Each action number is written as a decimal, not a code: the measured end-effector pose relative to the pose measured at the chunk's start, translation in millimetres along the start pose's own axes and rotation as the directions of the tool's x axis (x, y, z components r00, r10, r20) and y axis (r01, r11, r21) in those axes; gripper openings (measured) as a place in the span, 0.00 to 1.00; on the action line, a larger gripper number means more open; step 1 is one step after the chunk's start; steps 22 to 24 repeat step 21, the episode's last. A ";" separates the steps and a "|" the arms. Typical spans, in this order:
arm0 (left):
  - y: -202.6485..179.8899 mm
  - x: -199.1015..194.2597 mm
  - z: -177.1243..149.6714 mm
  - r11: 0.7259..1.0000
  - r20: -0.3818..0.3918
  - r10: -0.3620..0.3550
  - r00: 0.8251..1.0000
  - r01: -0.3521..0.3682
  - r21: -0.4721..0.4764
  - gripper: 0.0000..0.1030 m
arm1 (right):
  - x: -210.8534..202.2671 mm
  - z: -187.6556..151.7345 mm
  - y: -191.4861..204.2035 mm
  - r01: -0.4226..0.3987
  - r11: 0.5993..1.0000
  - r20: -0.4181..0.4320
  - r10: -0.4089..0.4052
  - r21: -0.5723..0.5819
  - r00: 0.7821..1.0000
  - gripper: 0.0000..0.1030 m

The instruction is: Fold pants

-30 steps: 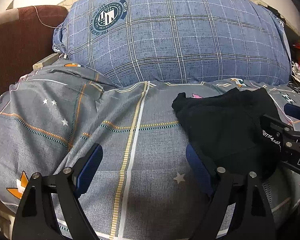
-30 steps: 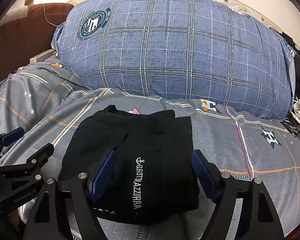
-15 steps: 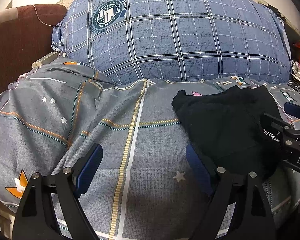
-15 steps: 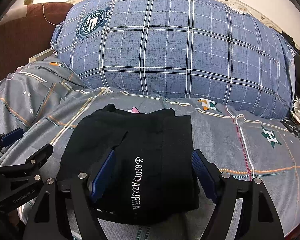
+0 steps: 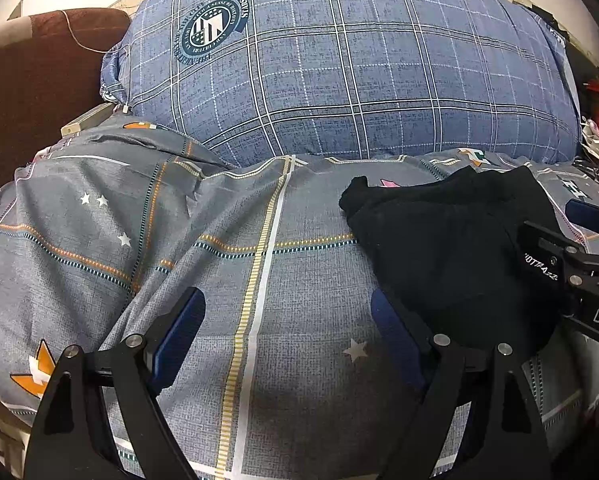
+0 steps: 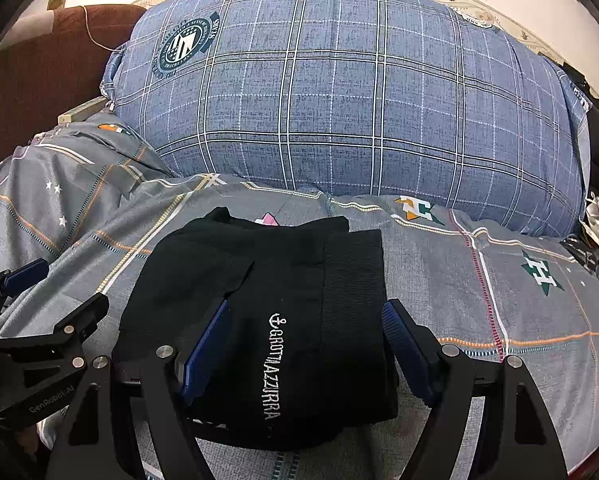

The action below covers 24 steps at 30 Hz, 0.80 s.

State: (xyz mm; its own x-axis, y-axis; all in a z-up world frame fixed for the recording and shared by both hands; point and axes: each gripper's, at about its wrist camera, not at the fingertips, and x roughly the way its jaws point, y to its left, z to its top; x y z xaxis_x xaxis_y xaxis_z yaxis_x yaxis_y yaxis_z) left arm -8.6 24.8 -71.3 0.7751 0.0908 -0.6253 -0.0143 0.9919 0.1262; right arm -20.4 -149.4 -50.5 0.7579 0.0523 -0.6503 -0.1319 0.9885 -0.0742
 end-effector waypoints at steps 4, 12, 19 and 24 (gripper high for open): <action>0.7 0.0 0.3 1.000 -0.001 0.000 1.000 0.000 -0.004 0.83 | 0.4 0.0 -0.1 -0.001 1.000 -0.001 0.001 0.000 1.000 0.77; 0.3 -0.4 -0.2 1.000 -0.001 -0.005 1.000 0.005 0.000 0.83 | 0.5 -0.1 0.7 -0.001 1.000 -0.002 0.001 -0.006 1.000 0.77; -5.2 -5.6 -2.0 0.999 0.031 -0.039 0.999 0.038 0.015 0.83 | 1.2 1.1 1.4 -0.004 1.000 -0.006 0.004 -0.005 1.000 0.77; -8.2 -3.7 -1.5 0.999 0.018 -0.043 0.999 0.042 0.034 0.83 | 1.8 1.4 0.5 -0.002 1.000 -0.009 0.002 -0.003 1.000 0.77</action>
